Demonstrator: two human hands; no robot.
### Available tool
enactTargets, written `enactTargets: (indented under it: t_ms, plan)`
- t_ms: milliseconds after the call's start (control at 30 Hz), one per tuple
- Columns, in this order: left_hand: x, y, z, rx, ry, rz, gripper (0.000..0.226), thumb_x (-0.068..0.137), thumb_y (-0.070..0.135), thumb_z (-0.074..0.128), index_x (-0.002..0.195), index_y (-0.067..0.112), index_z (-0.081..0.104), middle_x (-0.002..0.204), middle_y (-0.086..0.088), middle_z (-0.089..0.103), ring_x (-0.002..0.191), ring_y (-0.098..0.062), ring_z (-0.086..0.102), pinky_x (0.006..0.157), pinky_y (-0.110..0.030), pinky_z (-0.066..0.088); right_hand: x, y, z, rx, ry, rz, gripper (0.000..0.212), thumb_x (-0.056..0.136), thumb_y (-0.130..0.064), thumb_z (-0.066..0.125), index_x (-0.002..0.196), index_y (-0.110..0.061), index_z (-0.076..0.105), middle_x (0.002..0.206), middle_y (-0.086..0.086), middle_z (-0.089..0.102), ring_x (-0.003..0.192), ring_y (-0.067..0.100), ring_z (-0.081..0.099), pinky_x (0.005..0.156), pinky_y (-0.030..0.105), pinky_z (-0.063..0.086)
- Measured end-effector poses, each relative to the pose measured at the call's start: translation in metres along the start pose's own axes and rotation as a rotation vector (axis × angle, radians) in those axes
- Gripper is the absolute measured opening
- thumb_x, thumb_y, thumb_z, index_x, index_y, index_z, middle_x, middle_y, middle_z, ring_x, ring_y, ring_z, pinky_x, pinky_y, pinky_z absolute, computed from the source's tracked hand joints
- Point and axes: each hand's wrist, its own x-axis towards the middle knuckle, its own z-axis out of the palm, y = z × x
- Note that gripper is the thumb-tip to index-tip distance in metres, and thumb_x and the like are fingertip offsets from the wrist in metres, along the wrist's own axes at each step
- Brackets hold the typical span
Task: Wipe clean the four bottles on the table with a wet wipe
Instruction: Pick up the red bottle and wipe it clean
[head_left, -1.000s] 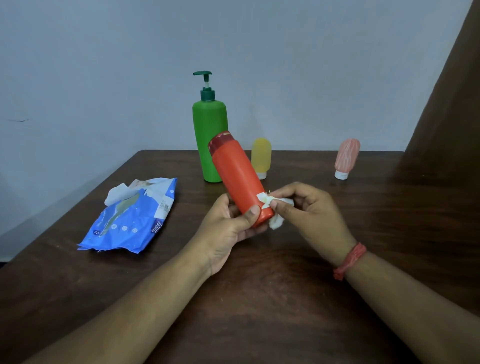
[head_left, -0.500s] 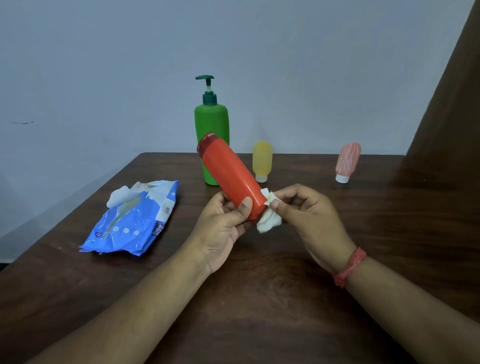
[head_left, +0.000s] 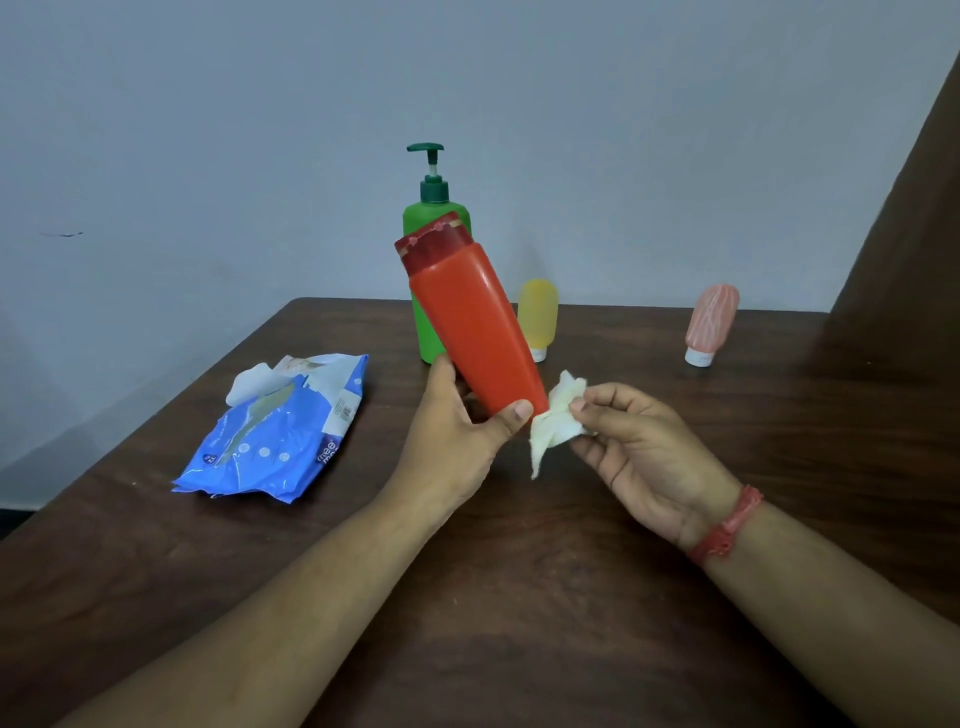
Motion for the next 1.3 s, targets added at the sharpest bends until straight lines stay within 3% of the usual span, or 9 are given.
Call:
enactTargets:
  t_ms: [267,367,533,633,700,767,867,1067,1300]
  plan:
    - [0.005,-0.010,-0.005,0.157,-0.070,-0.042,0.062,0.081,0.027,0.085,0.109,0.061,0.040,0.125,0.024,0.058,0.124,-0.005,0.057,0.109,-0.041,0.048,0.010,-0.009,-0.016,-0.084,0.095,-0.136,0.011,0.091,0.007,0.060,0.090,-0.003,0.063,0.098,0.015,0.075,0.096,0.027,0.073,0.072,0.028,0.059]
    - [0.007,-0.014,-0.005,0.207,-0.086,-0.050,0.068,0.079,0.023,0.086,0.117,0.058,0.042,0.124,0.024,0.061,0.117,0.002,0.059,0.108,-0.039,0.049,0.011,-0.015,-0.021,-0.141,0.111,-0.194,0.010,0.091,0.005,0.061,0.090,-0.005,0.063,0.093,0.011,0.076,0.091,0.023,0.074,0.072,0.028,0.059]
    - [0.005,-0.014,-0.001,0.307,-0.122,-0.041,0.077,0.078,0.022,0.087,0.139,0.034,0.042,0.129,0.015,0.062,0.118,-0.006,0.060,0.107,-0.041,0.049,0.015,-0.018,-0.030,-0.279,0.143,-0.292,0.011,0.092,0.001,0.064,0.089,-0.009,0.063,0.086,0.004,0.077,0.089,0.020,0.074,0.070,0.026,0.058]
    - [0.006,-0.011,0.001,0.375,-0.145,-0.029,0.077,0.079,0.023,0.087,0.140,0.034,0.041,0.123,0.020,0.061,0.113,0.001,0.059,0.102,-0.031,0.049,0.018,-0.021,-0.037,-0.319,0.179,-0.327,0.013,0.092,-0.001,0.065,0.087,-0.013,0.064,0.085,0.001,0.077,0.089,0.019,0.074,0.070,0.027,0.057]
    - [0.006,-0.008,0.004,0.433,-0.169,-0.023,0.081,0.079,0.027,0.086,0.144,0.034,0.038,0.113,0.028,0.057,0.104,0.009,0.055,0.088,-0.016,0.045,0.020,-0.025,-0.043,-0.321,0.219,-0.350,0.012,0.092,-0.001,0.065,0.088,-0.013,0.064,0.087,0.001,0.077,0.090,0.019,0.074,0.069,0.027,0.057]
    - [0.009,-0.005,0.008,0.491,-0.189,-0.007,0.082,0.080,0.031,0.086,0.145,0.033,0.037,0.112,0.028,0.055,0.098,0.012,0.052,0.078,-0.010,0.038,0.023,-0.029,-0.050,-0.305,0.258,-0.374,0.011,0.092,-0.001,0.065,0.089,-0.011,0.063,0.088,0.003,0.077,0.089,0.019,0.075,0.067,0.026,0.057]
    - [0.016,0.000,0.018,0.546,-0.208,0.019,0.081,0.080,0.031,0.085,0.145,0.030,0.038,0.125,0.017,0.059,0.102,0.004,0.057,0.080,-0.011,0.039,0.025,-0.036,-0.061,-0.256,0.314,-0.401,0.010,0.091,0.000,0.066,0.089,-0.009,0.063,0.088,0.003,0.076,0.086,0.018,0.075,0.065,0.025,0.058]
    - [0.047,0.004,0.061,0.555,-0.236,0.016,0.077,0.083,0.025,0.083,0.146,0.022,0.038,0.139,0.002,0.059,0.125,-0.016,0.057,0.102,-0.031,0.046,0.029,-0.054,-0.085,-0.147,0.467,-0.486,0.014,0.090,-0.001,0.066,0.086,-0.014,0.064,0.084,0.000,0.076,0.084,0.017,0.075,0.066,0.028,0.058]
    - [0.091,-0.008,0.113,0.521,-0.155,-0.012,0.060,0.087,0.023,0.079,0.135,0.017,0.044,0.136,-0.004,0.060,0.123,-0.023,0.057,0.091,-0.029,0.043,0.038,-0.055,-0.105,-0.037,0.624,-0.547,0.015,0.089,-0.003,0.067,0.088,-0.017,0.066,0.078,-0.008,0.076,0.082,0.012,0.074,0.064,0.025,0.057]
